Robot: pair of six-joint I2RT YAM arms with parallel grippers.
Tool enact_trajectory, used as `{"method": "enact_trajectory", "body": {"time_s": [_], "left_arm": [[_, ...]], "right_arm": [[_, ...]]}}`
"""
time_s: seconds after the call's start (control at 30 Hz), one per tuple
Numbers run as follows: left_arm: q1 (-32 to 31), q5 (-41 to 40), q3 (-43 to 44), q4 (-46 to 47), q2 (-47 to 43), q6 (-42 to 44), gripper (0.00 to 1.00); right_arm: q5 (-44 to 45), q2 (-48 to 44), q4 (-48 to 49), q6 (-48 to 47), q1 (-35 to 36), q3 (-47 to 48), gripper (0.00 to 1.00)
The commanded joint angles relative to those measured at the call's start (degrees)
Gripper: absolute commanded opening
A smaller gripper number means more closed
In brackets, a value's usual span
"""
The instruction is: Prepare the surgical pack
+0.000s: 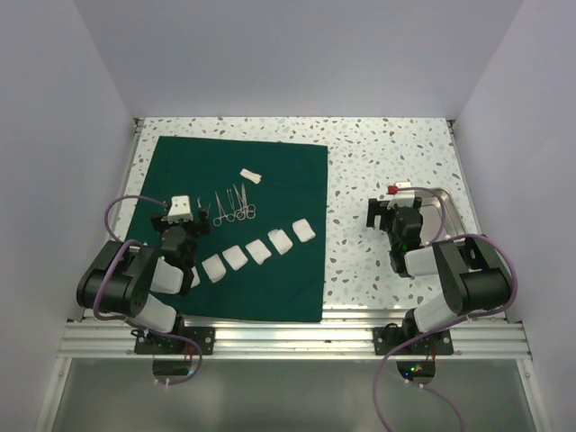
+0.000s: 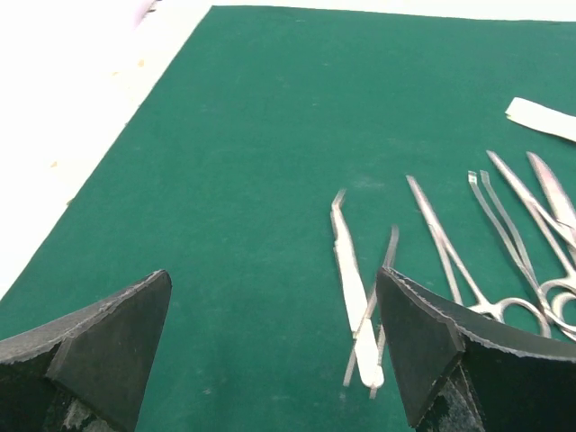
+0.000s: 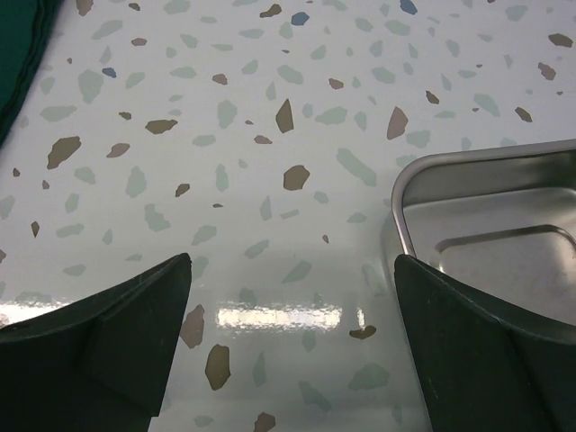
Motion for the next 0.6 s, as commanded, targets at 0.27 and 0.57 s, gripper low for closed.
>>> {"method": "enact_trajectory", "body": {"time_s": [0.27, 0.57], "left_arm": [[-0.27, -14.63, 2.09, -0.60, -10.20, -3.26, 1.00], [-0.27, -22.59, 24.75, -63.42, -24.37, -35.95, 1.00]], "right_arm": [[1.98, -9.44, -7.96, -0.02, -0.10, 2.59, 0.99], [5.14, -35.86, -53.15, 15.95, 2.89, 10.29, 0.99]]}}
